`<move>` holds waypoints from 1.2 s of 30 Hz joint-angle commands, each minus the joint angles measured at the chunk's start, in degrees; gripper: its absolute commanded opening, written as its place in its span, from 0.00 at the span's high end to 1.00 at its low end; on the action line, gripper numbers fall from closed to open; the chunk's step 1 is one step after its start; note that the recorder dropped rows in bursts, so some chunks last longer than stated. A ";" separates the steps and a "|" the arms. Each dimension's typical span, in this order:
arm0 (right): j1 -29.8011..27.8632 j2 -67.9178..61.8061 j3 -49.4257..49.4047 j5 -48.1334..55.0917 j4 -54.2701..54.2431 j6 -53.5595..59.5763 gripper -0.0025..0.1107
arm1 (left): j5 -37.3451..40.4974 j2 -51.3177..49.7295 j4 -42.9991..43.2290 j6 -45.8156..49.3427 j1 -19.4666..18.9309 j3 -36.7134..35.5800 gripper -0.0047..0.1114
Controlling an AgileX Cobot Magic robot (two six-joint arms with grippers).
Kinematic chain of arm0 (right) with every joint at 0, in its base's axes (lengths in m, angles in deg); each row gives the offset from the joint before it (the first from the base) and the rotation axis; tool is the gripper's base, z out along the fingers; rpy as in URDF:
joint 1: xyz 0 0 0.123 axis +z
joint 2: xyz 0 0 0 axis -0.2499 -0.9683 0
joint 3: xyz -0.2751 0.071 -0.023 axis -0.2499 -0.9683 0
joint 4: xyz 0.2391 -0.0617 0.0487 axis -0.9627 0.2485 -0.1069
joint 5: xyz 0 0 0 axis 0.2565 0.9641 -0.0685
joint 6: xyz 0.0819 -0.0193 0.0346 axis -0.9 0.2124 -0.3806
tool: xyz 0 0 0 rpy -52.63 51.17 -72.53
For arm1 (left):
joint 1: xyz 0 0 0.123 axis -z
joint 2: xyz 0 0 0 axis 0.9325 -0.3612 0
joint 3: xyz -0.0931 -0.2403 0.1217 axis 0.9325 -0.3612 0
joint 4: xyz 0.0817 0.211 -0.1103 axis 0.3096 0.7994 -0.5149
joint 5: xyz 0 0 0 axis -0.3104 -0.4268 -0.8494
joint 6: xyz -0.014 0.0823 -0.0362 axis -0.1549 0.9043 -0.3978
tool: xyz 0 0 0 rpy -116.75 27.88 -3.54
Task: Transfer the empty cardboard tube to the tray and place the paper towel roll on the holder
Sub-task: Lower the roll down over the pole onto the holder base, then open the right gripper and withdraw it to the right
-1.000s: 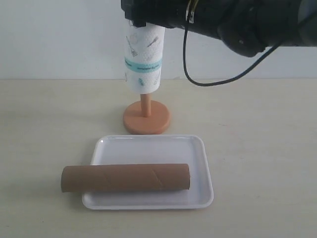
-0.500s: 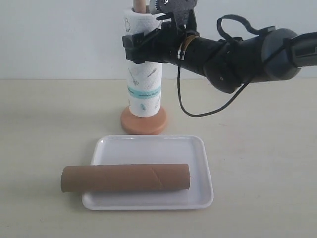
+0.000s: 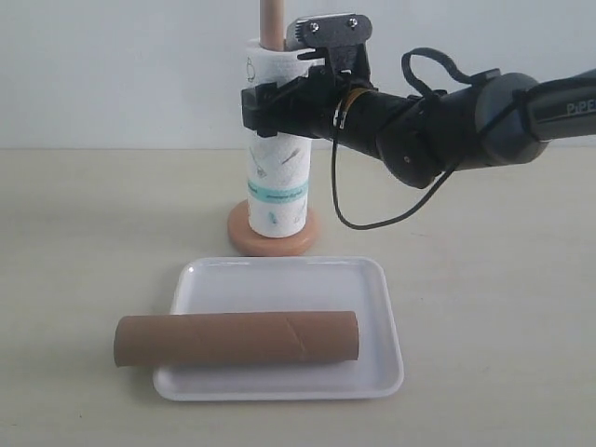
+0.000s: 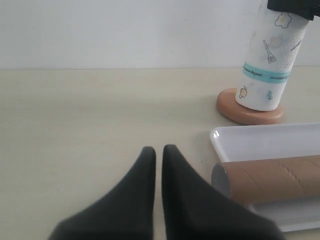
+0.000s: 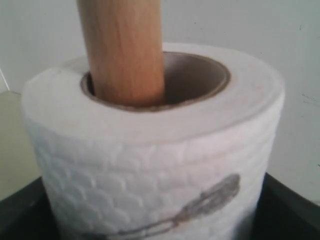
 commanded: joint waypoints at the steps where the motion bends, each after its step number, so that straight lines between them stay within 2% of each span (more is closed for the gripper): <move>1: -0.34 0.27 0.12 -0.30 -0.64 0.39 0.16 | 0.01 0.17 -0.52 0.17 -0.23 -0.23 0.92; 3: -0.34 0.27 0.12 0.17 -0.64 0.39 0.05 | 0.01 0.17 -0.52 0.17 -0.23 -0.23 0.92; 9: -0.34 2.36 0.12 5.38 -0.64 0.39 0.05 | 0.01 0.17 -0.52 0.17 -0.23 -0.23 0.92; 19: 1.35 10.23 0.12 24.98 0.37 -3.02 0.05 | 0.01 0.17 -0.52 0.17 -0.23 -0.23 0.92; 30: 5.00 13.80 -3.18 34.04 0.37 -2.40 0.05 | 0.01 0.17 -0.52 0.17 -0.23 -0.23 0.92; 36: 5.15 21.18 -9.78 37.67 0.37 -2.40 0.05 | 0.01 0.17 -0.52 0.17 -0.23 -0.23 0.92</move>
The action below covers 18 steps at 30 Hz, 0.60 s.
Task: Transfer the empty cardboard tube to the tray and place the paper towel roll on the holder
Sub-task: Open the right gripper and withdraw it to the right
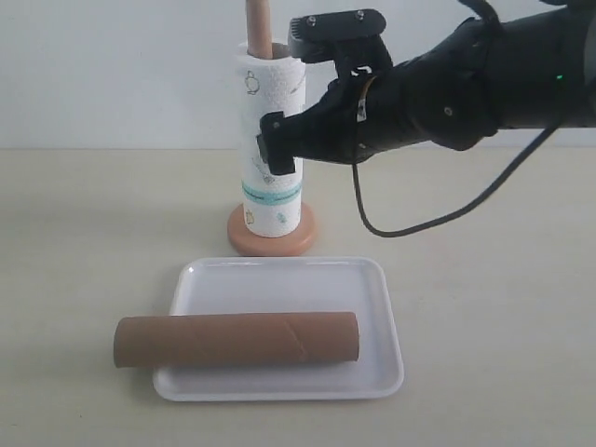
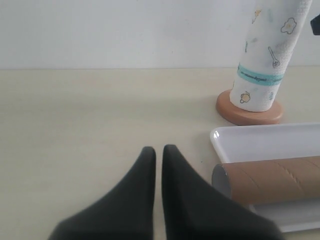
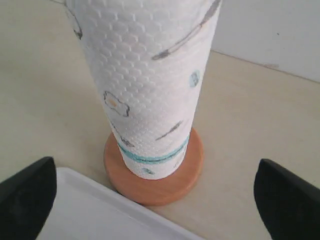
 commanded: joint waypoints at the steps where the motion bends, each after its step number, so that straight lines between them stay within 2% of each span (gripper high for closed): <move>1: -0.04 7.08 -5.03 0.94 0.21 0.17 0.05 | 0.01 0.17 -0.52 0.17 -0.23 -0.23 0.92; 4: -0.04 12.79 -9.63 2.59 0.61 2.06 0.05 | 0.01 0.17 -0.52 0.17 -0.23 -0.23 0.92; 8: -0.04 20.93 -15.18 13.87 4.52 2.17 0.05 | 0.01 0.17 -0.52 0.17 -0.23 -0.23 0.92; 11: -0.04 27.35 -19.85 15.85 4.30 1.66 0.07 | 0.01 0.17 -0.52 0.17 -0.23 -0.23 0.92; 13: -0.04 31.10 -22.16 16.17 3.93 1.09 0.17 | 0.01 0.17 -0.52 0.17 -0.23 -0.23 0.92; 15: -0.04 33.87 -23.30 17.12 2.99 1.09 0.35 | 0.01 0.17 -0.52 0.17 -0.23 -0.23 0.92; 16: -0.04 34.85 -23.44 17.91 2.48 1.23 0.44 | 0.01 0.17 -0.52 0.17 -0.23 -0.23 0.92; 17: -0.04 36.10 -23.44 19.34 1.71 1.23 0.60 | 0.01 0.17 -0.52 0.17 -0.23 -0.23 0.92; 18: -0.04 36.85 -23.44 20.31 1.16 1.06 0.72 | 0.01 0.17 -0.52 0.17 -0.23 -0.23 0.92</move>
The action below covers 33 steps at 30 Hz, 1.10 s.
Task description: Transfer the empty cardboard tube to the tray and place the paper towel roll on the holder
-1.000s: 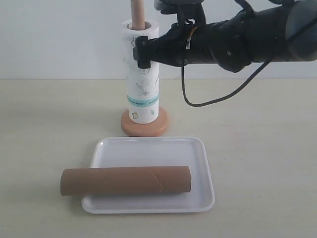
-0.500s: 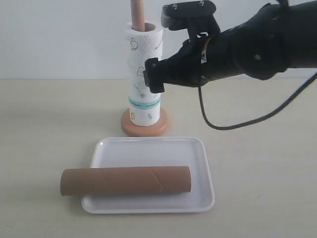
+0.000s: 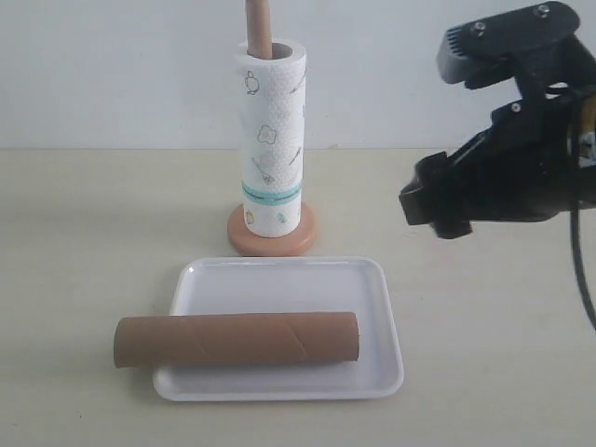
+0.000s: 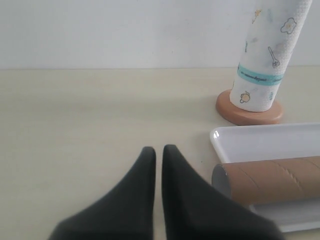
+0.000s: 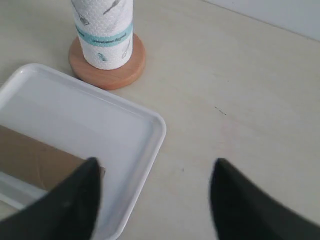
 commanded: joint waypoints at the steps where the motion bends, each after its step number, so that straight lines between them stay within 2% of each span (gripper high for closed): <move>1: -0.04 4.44 -0.52 3.93 -2.47 -0.39 0.88 | 0.01 0.17 -0.52 0.17 -0.23 -0.23 0.92; 2: -0.04 5.16 -0.52 4.66 -3.02 -0.92 0.98 | 0.01 0.17 -0.52 0.17 -0.23 -0.23 0.92; 17: 0.57 6.68 -0.52 3.44 -3.17 -1.03 0.95 | 0.01 0.17 -0.52 0.17 -0.23 -0.23 0.92; 20: 0.57 8.94 -0.52 3.29 -1.08 -0.84 0.95 | 0.01 0.17 -0.52 0.17 -0.23 -0.23 0.92; 24: 0.47 18.67 -2.27 0.13 5.11 -0.75 0.95 | 0.01 0.17 -0.52 0.17 -0.23 -0.23 0.92; 26: -3.09 25.25 -7.86 -9.68 6.23 -0.75 0.95 | 0.01 0.17 -0.52 0.17 -0.23 -0.23 0.92; 28: -9.75 32.11 -16.14 -18.68 6.23 -0.85 0.95 | 0.01 0.17 -0.52 0.17 -0.23 -0.23 0.92; 29: -14.87 37.27 -22.76 -22.52 6.09 -1.25 0.95 | 0.01 0.17 -0.52 0.17 -0.23 -0.23 0.92; 30: -19.05 42.35 -28.51 -24.10 6.09 -1.72 0.95 | 0.01 0.17 -0.52 0.17 -0.23 -0.23 0.92; 33: -25.80 53.73 -38.73 -24.22 6.09 -1.82 0.95 | 0.01 0.17 -0.52 0.17 -0.23 -0.23 0.92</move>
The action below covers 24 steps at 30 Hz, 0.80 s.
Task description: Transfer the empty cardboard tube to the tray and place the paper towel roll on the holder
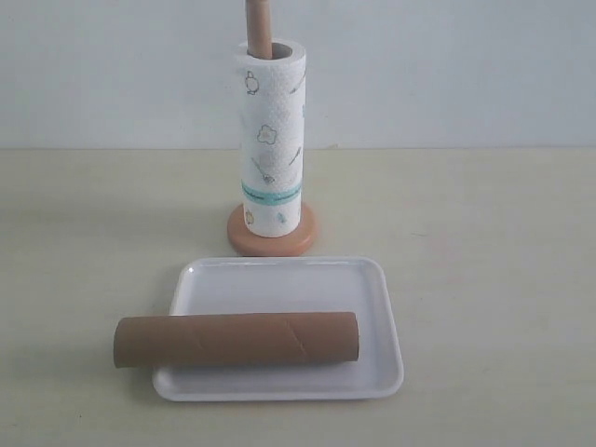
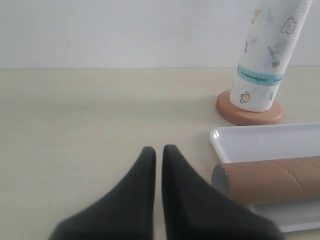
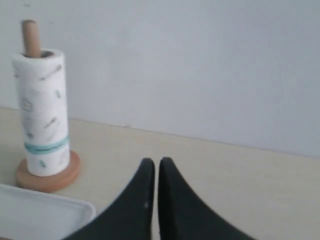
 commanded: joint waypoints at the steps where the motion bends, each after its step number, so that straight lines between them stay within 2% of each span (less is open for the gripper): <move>1: -8.01 14.85 -11.77 -1.61 0.50 -0.19 0.95 | 0.01 0.17 -0.52 0.17 -0.23 -0.23 0.92; 4: -11.08 22.69 -16.19 -0.45 -0.68 -2.15 0.95 | 0.01 0.17 -0.52 0.17 -0.23 -0.23 0.92; 16: -11.75 22.69 -17.48 -0.78 -1.80 -1.95 0.95 | -0.11 0.17 -0.52 0.15 -0.23 -0.23 0.92; 18: -11.75 22.69 -17.48 -0.56 -8.13 3.88 0.95 | -0.11 0.17 -0.52 0.15 -0.23 -0.23 0.92; 22: -11.75 22.69 -17.48 -0.56 -30.33 26.47 0.95 | -0.11 0.17 -0.52 0.15 -0.23 -0.23 0.92; 24: -11.75 22.69 -17.48 -0.70 -32.95 30.47 0.95 | -0.11 0.17 -0.52 0.15 -0.23 -0.23 0.92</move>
